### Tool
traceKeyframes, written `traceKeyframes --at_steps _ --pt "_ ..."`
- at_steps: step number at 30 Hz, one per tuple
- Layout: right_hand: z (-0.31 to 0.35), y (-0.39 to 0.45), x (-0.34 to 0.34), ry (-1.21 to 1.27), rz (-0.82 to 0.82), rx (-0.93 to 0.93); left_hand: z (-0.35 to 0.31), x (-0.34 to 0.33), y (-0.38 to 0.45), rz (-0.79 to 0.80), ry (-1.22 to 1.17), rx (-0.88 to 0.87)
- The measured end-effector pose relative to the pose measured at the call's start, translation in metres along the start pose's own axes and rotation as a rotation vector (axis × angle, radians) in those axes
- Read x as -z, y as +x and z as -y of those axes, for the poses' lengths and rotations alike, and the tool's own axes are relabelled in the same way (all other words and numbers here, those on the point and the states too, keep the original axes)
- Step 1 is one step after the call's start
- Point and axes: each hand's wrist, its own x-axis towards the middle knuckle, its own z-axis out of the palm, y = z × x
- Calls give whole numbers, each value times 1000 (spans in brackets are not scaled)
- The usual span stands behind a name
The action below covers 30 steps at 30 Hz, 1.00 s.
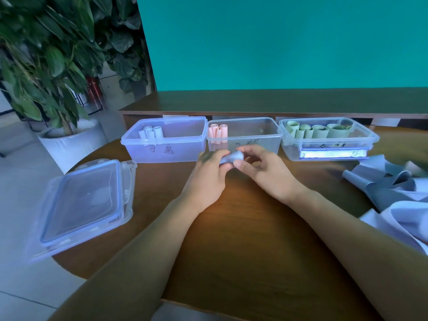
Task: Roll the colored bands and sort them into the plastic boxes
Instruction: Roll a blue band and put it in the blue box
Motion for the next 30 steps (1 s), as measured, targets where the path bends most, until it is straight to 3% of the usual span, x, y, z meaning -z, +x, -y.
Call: traceKeyframes --at_steps 6,10,17,23,30 --pt "28 4 1 142 26 54 5 13 -12 -77 -151 85" --pt "52 26 -6 221 -7 72 6 30 -9 -288 -458 158" --pt "80 81 -24 174 31 103 22 45 5 -590 -751 311" --pt "83 131 -32 45 27 65 45 50 13 -739 -588 419" --pt "76 194 -59 -230 125 65 62 42 18 -625 -336 476"
